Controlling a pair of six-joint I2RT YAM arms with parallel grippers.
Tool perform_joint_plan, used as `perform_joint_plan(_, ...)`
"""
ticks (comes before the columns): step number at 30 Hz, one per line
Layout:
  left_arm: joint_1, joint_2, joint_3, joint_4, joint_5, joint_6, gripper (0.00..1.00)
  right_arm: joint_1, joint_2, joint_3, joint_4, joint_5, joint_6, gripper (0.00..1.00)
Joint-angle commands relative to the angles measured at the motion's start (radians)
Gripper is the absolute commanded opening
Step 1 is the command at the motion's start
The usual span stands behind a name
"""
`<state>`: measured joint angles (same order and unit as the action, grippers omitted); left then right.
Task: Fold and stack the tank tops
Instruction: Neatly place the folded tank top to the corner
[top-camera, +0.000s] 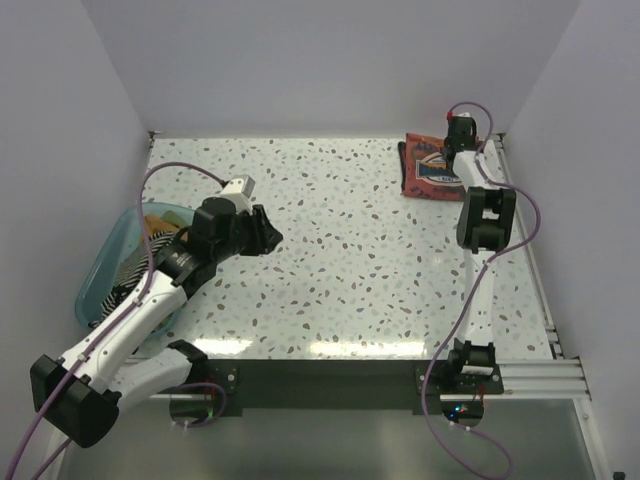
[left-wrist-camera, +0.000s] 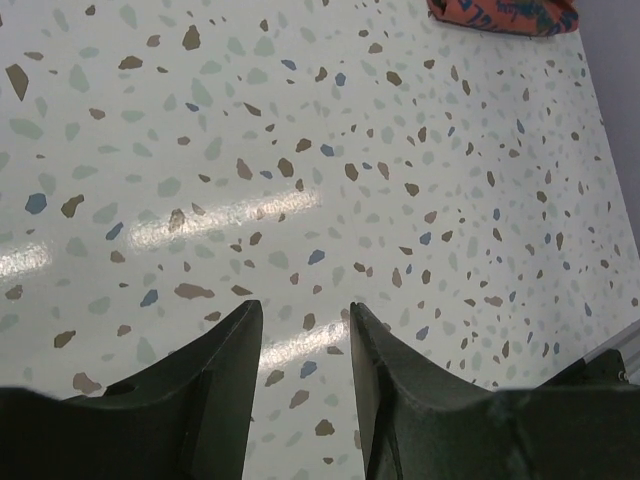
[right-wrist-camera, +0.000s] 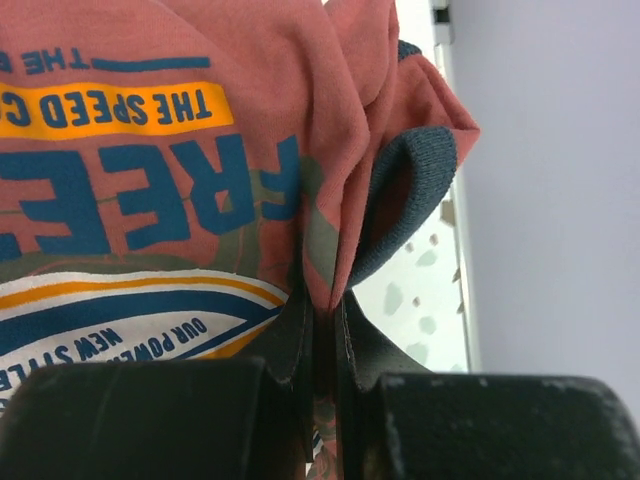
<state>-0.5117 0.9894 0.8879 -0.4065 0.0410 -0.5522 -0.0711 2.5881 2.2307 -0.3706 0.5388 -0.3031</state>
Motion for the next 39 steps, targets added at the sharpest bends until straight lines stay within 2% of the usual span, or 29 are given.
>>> perform_joint_plan(1, 0.006, 0.02, -0.013, 0.057, 0.023, 0.038, 0.46, -0.01, -0.003, 0.015, 0.159, 0.061, -0.094, 0.0)
perform_joint_plan(9, 0.018, 0.061, -0.035, 0.084, 0.033, 0.035, 0.46, -0.053, -0.013, 0.001, 0.285, 0.069, -0.169, 0.0)
perform_joint_plan(17, 0.018, 0.097, -0.035, 0.116, 0.066, 0.023, 0.45, -0.087, -0.02, 0.01, 0.277, 0.023, -0.137, 0.01)
perform_joint_plan(20, 0.018, 0.101, -0.03, 0.117, 0.069, 0.021, 0.45, -0.088, -0.023, 0.015, 0.277, 0.026, -0.116, 0.14)
perform_joint_plan(21, 0.018, 0.1, -0.03, 0.115, 0.069, 0.021, 0.45, -0.088, -0.026, 0.017, 0.279, 0.032, -0.108, 0.33)
perform_joint_plan(23, 0.018, 0.1, -0.029, 0.117, 0.072, 0.018, 0.45, -0.088, -0.036, 0.024, 0.274, 0.039, -0.076, 0.51)
perform_joint_plan(25, 0.018, 0.1, -0.029, 0.121, 0.077, 0.017, 0.45, -0.088, -0.045, 0.032, 0.254, 0.041, -0.05, 0.8)
perform_joint_plan(26, 0.018, 0.1, -0.03, 0.124, 0.082, 0.017, 0.45, -0.084, -0.057, 0.035, 0.246, 0.041, -0.027, 0.85)
perform_joint_plan(28, 0.018, 0.097, -0.029, 0.127, 0.08, 0.015, 0.46, -0.073, -0.075, 0.023, 0.236, 0.062, 0.01, 0.9)
perform_joint_plan(32, 0.018, 0.088, -0.027, 0.13, 0.073, 0.006, 0.47, -0.029, -0.181, -0.103, 0.295, 0.098, 0.077, 0.93)
perform_joint_plan(33, 0.019, 0.084, -0.026, 0.13, 0.076, 0.003, 0.48, -0.015, -0.234, -0.136, 0.338, 0.114, 0.091, 0.98)
perform_joint_plan(36, 0.025, 0.074, -0.02, 0.13, 0.071, -0.008, 0.5, 0.045, -0.307, -0.261, 0.368, 0.15, 0.153, 0.99)
perform_joint_plan(39, 0.036, 0.069, -0.009, 0.127, 0.057, -0.031, 0.52, 0.1, -0.403, -0.367, 0.357, 0.081, 0.252, 0.99)
